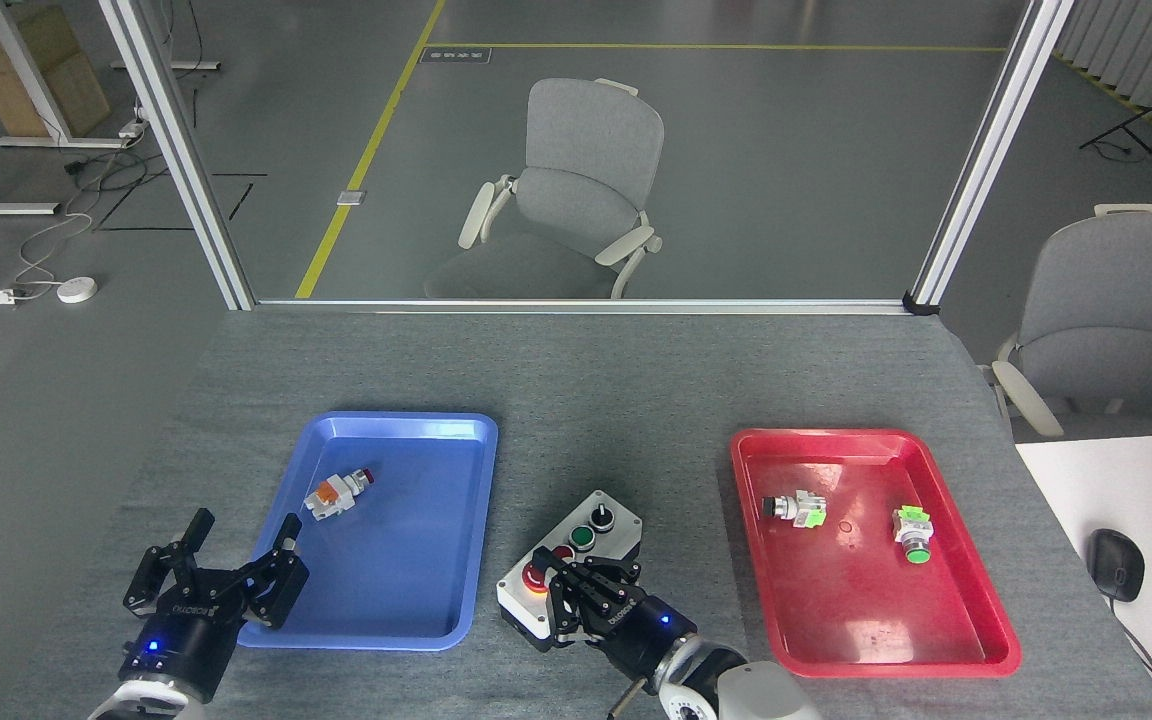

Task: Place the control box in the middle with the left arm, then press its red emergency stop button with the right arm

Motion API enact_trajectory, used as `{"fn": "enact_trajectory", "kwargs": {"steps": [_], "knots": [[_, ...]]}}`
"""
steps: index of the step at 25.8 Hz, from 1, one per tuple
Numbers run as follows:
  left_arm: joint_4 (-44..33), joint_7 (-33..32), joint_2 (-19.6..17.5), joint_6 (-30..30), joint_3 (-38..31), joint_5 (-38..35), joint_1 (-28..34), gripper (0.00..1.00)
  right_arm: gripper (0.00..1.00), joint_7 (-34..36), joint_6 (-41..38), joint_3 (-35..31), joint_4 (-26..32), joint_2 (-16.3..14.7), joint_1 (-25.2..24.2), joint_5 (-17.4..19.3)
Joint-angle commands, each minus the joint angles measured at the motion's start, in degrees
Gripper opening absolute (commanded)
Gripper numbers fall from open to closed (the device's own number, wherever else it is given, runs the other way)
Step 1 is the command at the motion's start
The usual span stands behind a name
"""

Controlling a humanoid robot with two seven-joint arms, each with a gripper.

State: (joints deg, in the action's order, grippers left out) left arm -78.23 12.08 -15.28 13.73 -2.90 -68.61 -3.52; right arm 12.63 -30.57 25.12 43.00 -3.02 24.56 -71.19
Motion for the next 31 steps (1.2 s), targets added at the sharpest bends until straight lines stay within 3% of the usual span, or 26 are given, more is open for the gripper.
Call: {"fn": "enact_trajectory", "kwargs": {"steps": [1,5,10,14,18,20,23,27,31], "knots": [[-0.4,0.8,0.5,-0.1,0.0,0.0,0.1,1.00,1.00,-0.1,1.4,-3.3,4.6,-0.6,0.8,2.7],[-1.2,1.3,1.0,-0.5,-0.1,0.1,0.2,1.00,0.99,4.1,0.8,-11.1,9.5,-2.0,0.7,9.3],[-2.1,1.1,1.0,-0.5,-0.9,0.1,0.4,1.00,0.99,5.7,1.4,-18.4,10.8,-6.3,0.7,9.2],[-1.8,1.5,2.4,-0.6,-1.2,0.1,0.4,1.00,0.99,5.7,1.9,-25.6,10.8,-10.4,0.1,6.0],[-1.7,1.3,5.5,-0.6,-1.1,-0.7,-1.8,1.00,0.99,5.6,3.9,-31.1,10.9,-10.5,-4.0,2.9],[-0.8,1.3,5.3,-0.6,-1.1,-0.9,-2.1,1.00,0.99,5.3,4.2,-32.1,11.2,-10.7,-5.9,-0.7],[1.4,1.5,5.1,-0.7,-1.1,-0.9,-2.3,1.00,0.99,3.1,4.9,-35.7,15.2,-10.7,-9.6,-2.9],[5.9,1.5,4.8,-0.6,-1.1,-0.8,-2.3,1.00,0.99,-10.3,5.4,-38.3,19.8,-10.8,-12.8,-3.8],[6.0,1.3,4.8,-0.6,-1.1,-0.8,-2.4,1.00,0.99,-10.5,5.4,-41.1,27.2,-10.7,-15.3,-5.3]]}}
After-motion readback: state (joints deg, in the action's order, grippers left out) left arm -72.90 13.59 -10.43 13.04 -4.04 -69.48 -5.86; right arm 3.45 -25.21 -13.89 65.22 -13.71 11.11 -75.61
